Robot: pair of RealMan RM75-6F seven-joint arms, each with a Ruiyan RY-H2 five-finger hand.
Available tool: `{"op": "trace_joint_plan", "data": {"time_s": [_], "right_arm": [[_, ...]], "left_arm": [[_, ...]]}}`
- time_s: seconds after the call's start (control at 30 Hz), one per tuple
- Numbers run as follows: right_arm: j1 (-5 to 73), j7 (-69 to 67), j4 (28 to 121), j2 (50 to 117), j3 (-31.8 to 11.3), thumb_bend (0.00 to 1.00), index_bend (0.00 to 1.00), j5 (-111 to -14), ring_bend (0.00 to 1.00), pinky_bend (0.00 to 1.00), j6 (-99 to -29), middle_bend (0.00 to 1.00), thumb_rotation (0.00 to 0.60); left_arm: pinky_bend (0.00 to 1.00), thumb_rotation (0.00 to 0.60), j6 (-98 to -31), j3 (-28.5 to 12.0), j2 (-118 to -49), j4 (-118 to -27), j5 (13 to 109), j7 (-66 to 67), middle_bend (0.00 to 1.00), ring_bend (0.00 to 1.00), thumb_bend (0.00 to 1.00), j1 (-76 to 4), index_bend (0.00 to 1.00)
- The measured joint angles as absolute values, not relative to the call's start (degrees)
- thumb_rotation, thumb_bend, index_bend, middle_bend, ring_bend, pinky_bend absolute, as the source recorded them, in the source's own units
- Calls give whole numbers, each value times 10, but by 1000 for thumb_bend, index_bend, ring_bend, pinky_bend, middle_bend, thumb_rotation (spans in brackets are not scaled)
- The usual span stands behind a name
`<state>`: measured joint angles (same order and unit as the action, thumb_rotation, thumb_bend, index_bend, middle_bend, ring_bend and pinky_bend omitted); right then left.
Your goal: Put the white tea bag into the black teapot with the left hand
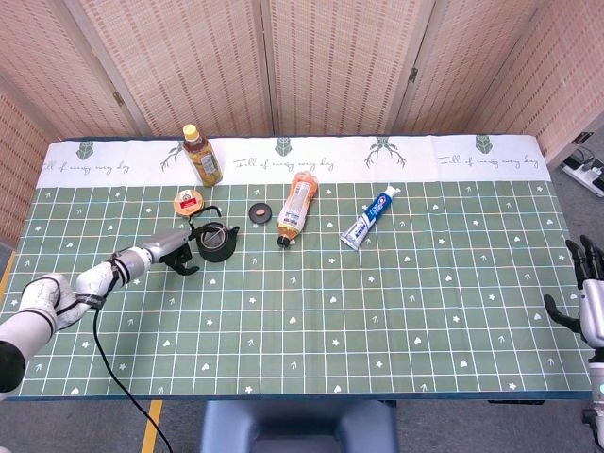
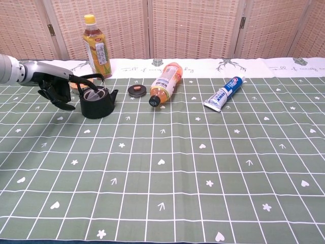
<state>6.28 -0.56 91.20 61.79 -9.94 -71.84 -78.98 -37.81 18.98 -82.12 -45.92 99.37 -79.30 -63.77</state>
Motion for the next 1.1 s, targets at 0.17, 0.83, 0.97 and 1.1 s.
{"op": "trace_joint_plan", "data": {"time_s": [0.17, 0.83, 0.97, 1.1], "right_arm": [[58, -10, 914, 617, -95, 365, 0, -733, 0, 0, -800, 0, 600], [47, -25, 932, 607, -54, 365, 0, -837, 0, 0, -833, 0, 600], [44, -23, 935, 607, -43, 364, 0, -858, 0, 0, -841, 0, 600], [41, -20, 934, 609, -37, 365, 0, -863, 0, 0, -843, 0, 600]], "left_arm": [[1000, 600, -385, 185, -778, -514, 986, -766, 1000, 1000, 432, -640, 0], [975, 600, -769, 83, -520, -940, 802, -206, 974, 905, 391, -397, 0], [606, 600, -861, 89, -505, -999, 792, -91, 583, 442, 326, -294, 0], [375, 600, -898, 108, -534, -1023, 789, 20, 337, 231, 320, -208, 0]]}}
